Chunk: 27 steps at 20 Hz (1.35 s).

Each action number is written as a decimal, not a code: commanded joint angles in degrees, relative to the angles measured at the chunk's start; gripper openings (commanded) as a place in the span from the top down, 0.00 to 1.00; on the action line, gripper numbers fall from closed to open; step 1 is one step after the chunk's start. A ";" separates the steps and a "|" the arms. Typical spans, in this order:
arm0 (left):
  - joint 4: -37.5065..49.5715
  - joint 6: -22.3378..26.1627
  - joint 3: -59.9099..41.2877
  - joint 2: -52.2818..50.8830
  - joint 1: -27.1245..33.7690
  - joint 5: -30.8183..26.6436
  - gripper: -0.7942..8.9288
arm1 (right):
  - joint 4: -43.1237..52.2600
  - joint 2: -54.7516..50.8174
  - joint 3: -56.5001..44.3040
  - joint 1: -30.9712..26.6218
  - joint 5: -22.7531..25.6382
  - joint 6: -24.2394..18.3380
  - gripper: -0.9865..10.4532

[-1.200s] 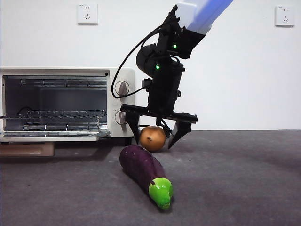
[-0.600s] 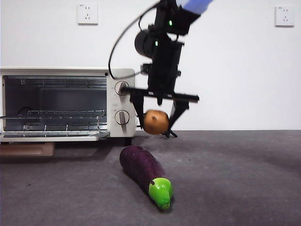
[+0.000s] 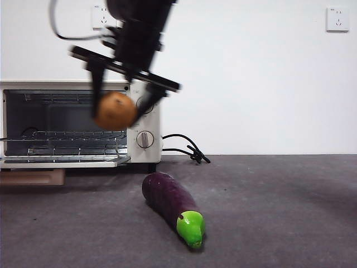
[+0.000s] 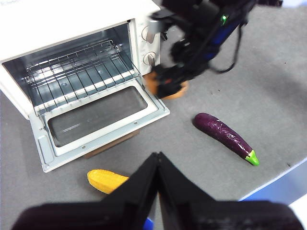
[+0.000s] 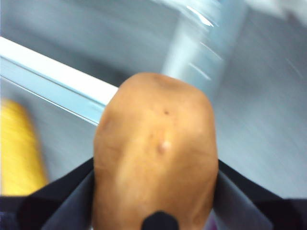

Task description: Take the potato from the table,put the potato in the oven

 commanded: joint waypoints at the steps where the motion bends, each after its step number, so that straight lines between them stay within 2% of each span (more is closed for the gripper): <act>1: 0.26 0.63 -0.07 -0.04 -0.24 -0.15 0.92 | 8.31 -0.07 0.17 1.95 3.41 -1.16 0.91; 4: 0.26 0.63 -0.07 -0.04 -0.24 -0.13 0.92 | 15.23 0.50 0.15 3.08 3.91 -1.31 0.92; 7: 0.26 0.63 -0.07 -0.04 -0.24 -0.13 0.92 | 19.37 2.25 0.15 3.23 6.71 -0.57 0.92; 15: 0.26 0.61 -0.07 0.24 -0.24 -0.15 0.92 | 27.82 7.93 0.15 1.03 6.62 3.61 0.92; 18: 0.26 0.39 -0.07 0.66 -0.24 -0.15 0.92 | 32.81 9.66 0.15 0.90 7.19 3.93 0.92; 24: 0.26 0.15 -0.07 1.11 -0.24 -0.15 0.92 | 37.79 11.52 0.15 0.57 11.98 3.74 0.92; 27: 0.26 -0.37 -0.09 1.73 -0.28 -0.13 0.92 | 40.72 12.74 0.15 0.28 12.00 4.13 0.92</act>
